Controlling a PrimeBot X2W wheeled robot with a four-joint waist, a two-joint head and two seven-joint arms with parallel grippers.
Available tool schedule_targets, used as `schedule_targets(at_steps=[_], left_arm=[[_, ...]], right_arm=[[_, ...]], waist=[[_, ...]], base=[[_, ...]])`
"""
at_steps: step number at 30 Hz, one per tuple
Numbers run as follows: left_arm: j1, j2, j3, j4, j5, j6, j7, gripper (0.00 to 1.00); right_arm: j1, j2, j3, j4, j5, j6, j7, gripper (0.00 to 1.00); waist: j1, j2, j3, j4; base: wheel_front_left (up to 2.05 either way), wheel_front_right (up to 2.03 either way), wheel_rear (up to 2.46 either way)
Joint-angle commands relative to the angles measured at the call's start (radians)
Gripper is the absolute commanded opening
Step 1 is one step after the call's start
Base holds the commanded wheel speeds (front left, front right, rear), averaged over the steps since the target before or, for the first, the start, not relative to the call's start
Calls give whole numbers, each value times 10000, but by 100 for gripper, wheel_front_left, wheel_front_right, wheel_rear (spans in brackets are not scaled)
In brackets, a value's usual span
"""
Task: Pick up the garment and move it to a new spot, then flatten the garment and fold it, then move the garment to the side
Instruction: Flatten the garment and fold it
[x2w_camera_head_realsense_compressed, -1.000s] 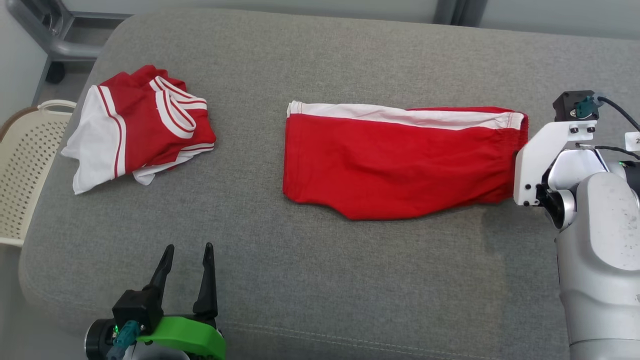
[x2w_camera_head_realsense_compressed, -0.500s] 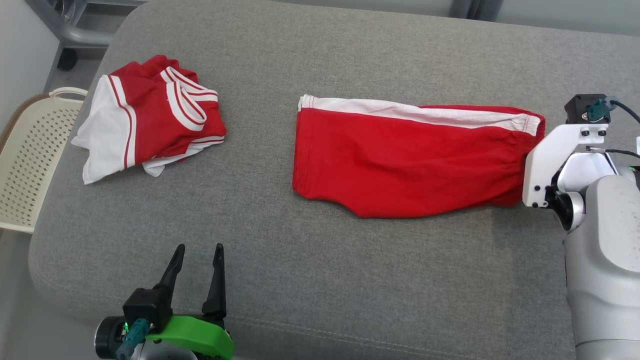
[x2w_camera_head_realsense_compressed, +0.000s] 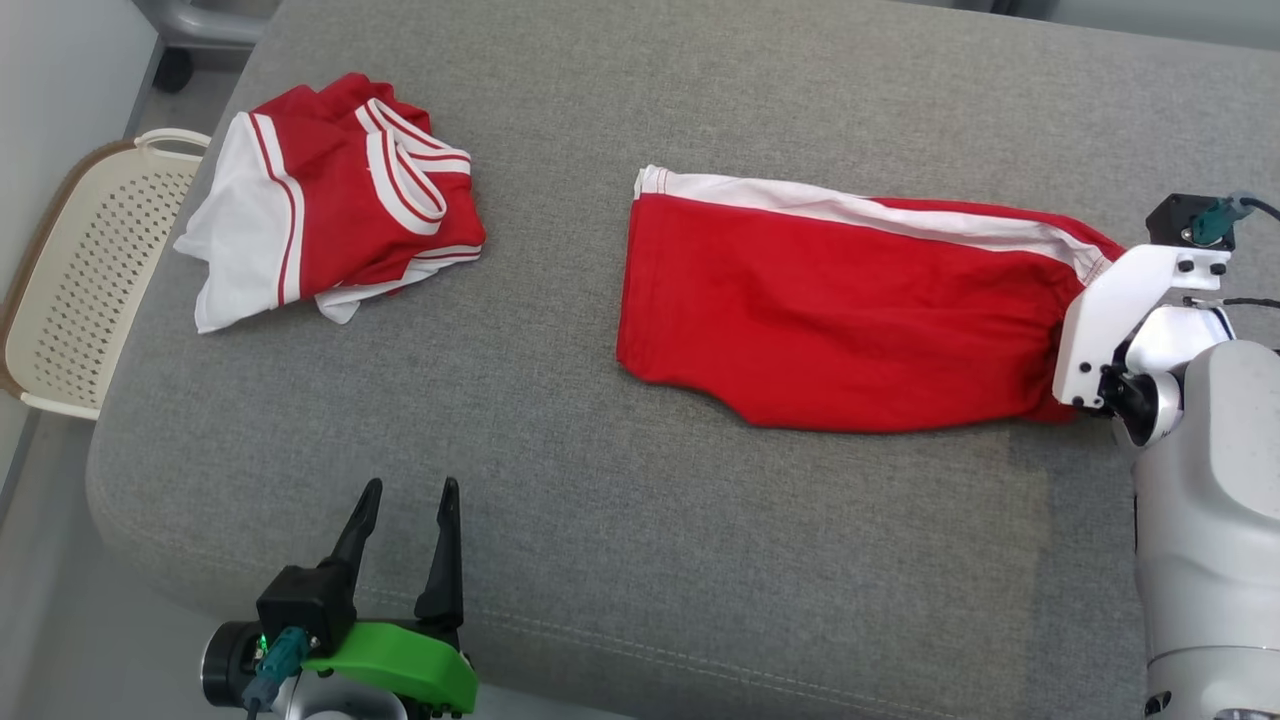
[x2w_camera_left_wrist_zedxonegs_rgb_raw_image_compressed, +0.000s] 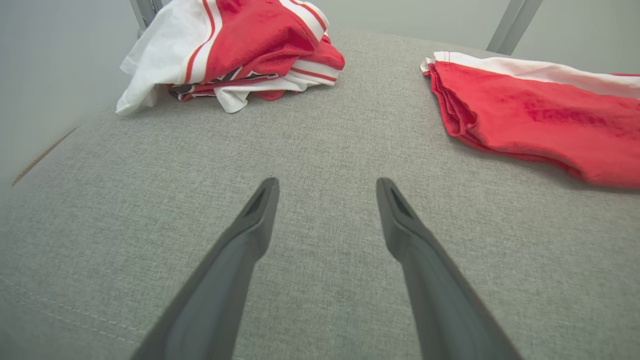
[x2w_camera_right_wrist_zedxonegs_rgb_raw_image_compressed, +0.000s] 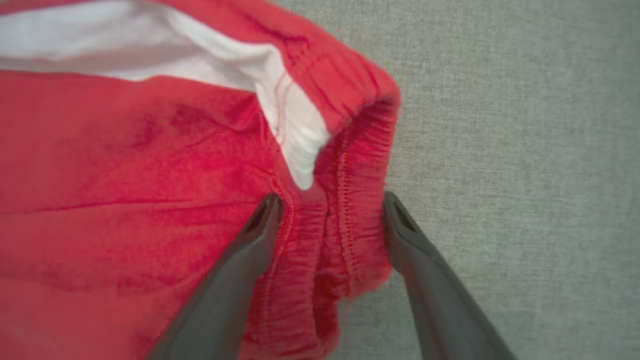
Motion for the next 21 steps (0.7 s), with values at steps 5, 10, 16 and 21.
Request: schedule_targets(at_steps=[5,10,16,21], left_arm=[[-202,-39,-44,132,-73,-98,-23,100],[-245,-51,-57,176,-100,-112,-23,100],[-263,-63,-63,237,-90,-122,-23,100],[-280,-74,-41,291,-99,-104,-23,100]], right_arm=[[-478,104,-488,516,0,-7,726,100],[-681,153,-441,902,359,-3,1119,52],[-847,140,-477,1251,370,-5,1134,0],[-1015,106,-760,1190,-105,-8,976,0]], waist=[[-1,0,152,213],[-1,0,201,291],[-1,0,206,360],[-1,0,183,347]], base=[[0,0,0],[0,0,0],[0,0,0],[0,0,0]])
